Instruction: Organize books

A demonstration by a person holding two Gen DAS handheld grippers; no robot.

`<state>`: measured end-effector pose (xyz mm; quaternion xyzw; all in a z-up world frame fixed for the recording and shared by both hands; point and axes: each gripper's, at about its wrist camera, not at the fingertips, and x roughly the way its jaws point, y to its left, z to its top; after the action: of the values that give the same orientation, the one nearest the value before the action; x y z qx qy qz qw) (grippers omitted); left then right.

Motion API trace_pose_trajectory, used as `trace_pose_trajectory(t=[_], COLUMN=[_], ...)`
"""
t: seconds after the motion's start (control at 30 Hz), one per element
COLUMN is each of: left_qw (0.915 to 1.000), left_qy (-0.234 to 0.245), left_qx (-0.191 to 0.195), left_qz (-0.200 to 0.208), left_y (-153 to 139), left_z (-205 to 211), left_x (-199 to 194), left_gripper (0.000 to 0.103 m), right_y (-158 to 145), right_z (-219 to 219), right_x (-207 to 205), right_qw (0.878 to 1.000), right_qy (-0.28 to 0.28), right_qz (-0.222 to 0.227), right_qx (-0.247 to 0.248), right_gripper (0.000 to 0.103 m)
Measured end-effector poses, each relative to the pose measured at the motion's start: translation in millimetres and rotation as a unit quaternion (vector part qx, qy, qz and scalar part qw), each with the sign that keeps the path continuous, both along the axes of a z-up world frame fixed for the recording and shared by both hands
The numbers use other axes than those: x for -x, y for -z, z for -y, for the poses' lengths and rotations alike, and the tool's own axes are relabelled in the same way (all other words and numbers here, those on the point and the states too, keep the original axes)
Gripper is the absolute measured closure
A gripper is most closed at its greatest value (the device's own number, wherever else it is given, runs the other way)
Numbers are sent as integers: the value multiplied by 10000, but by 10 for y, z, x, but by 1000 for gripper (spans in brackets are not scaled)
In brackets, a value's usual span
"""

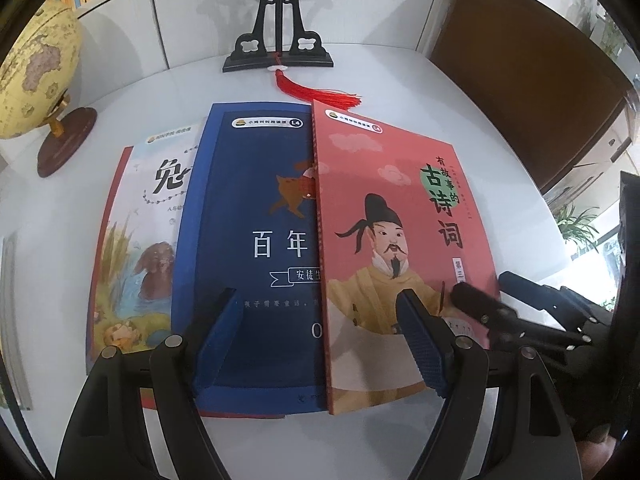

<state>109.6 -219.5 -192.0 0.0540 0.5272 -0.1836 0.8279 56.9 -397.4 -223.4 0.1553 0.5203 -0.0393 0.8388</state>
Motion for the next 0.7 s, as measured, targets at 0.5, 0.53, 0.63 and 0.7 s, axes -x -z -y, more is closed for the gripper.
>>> trace_pose_trajectory(t=[0.5, 0.53, 0.63, 0.7], left_qw=[9976, 9981, 9982, 9980], left_qy=[-222, -230, -237, -243], left_qx=[581, 510, 501, 552], left_qz=[-300, -274, -209, -215], left_y=[-36, -35, -60, -71], left_z=[-288, -296, -328, -326], left_x=[69, 57, -31, -92], left_gripper=[26, 26, 26, 26], right_y=[-124, -129, -164, -153], right_z=[-346, -382, -437, -305], right_x=[-46, -58, -76, -68], right_qw=[9981, 9979, 9978, 9985], right_qy=[-516, -565, -500, -324], right_qz=[241, 248, 271, 256], right_qx=[-232, -187, 332, 348], right_gripper=[40, 40, 40, 40])
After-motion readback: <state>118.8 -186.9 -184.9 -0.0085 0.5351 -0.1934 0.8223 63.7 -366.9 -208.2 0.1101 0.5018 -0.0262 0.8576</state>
